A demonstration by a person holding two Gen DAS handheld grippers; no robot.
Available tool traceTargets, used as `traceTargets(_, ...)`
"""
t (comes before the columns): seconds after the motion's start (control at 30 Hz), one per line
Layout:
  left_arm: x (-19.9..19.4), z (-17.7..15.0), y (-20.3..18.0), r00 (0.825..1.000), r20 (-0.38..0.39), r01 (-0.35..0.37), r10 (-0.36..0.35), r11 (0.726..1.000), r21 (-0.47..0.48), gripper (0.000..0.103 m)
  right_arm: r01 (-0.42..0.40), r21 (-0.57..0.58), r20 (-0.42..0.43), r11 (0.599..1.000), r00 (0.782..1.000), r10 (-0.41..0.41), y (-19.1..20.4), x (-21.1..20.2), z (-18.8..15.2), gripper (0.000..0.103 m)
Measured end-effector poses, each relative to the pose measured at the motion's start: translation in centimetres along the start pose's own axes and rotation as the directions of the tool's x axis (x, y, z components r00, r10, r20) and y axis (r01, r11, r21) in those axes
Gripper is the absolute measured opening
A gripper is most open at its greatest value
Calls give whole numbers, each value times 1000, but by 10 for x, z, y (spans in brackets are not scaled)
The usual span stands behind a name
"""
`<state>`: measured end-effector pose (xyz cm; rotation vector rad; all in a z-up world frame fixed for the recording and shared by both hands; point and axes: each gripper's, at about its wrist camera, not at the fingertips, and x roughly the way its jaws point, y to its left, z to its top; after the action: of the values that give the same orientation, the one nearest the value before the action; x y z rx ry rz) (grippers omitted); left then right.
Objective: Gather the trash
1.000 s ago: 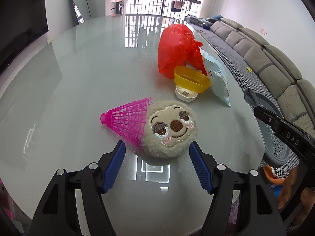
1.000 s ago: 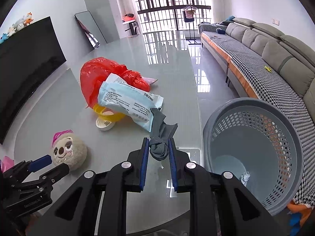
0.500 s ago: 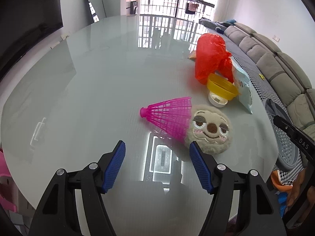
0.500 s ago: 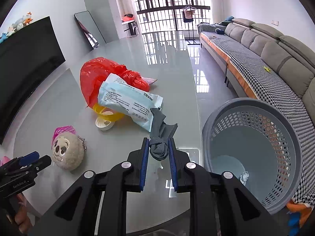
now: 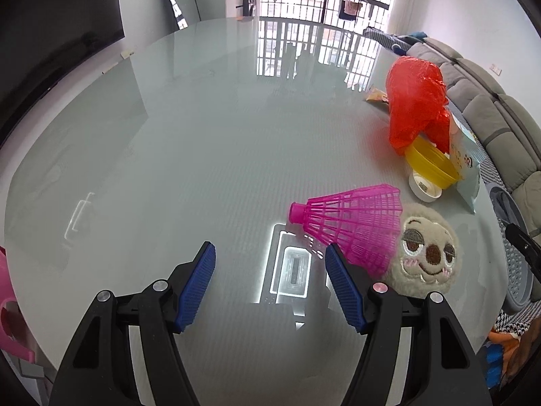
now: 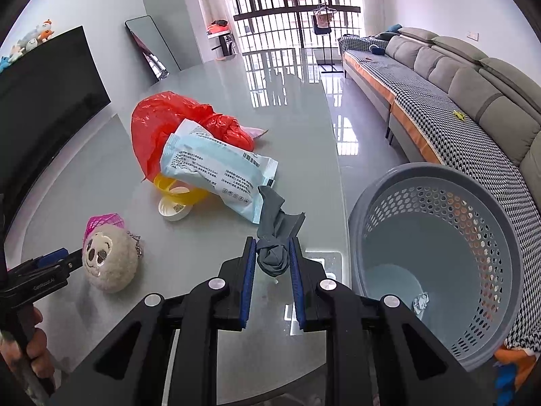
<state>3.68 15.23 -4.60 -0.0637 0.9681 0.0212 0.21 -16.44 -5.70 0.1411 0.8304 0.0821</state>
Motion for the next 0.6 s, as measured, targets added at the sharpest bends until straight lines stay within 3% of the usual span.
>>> traceTargets(0.4, 31, 39, -8, 1000, -4, 12, -12, 999, 37, 66, 23, 12, -11, 1000, 1000, -23, -3, 8, 5, 19)
traceTargets(0.6, 21, 40, -14, 1000, 19, 14, -15, 999, 33, 66, 24, 15, -10, 1000, 1000, -24, -5, 5, 6, 19)
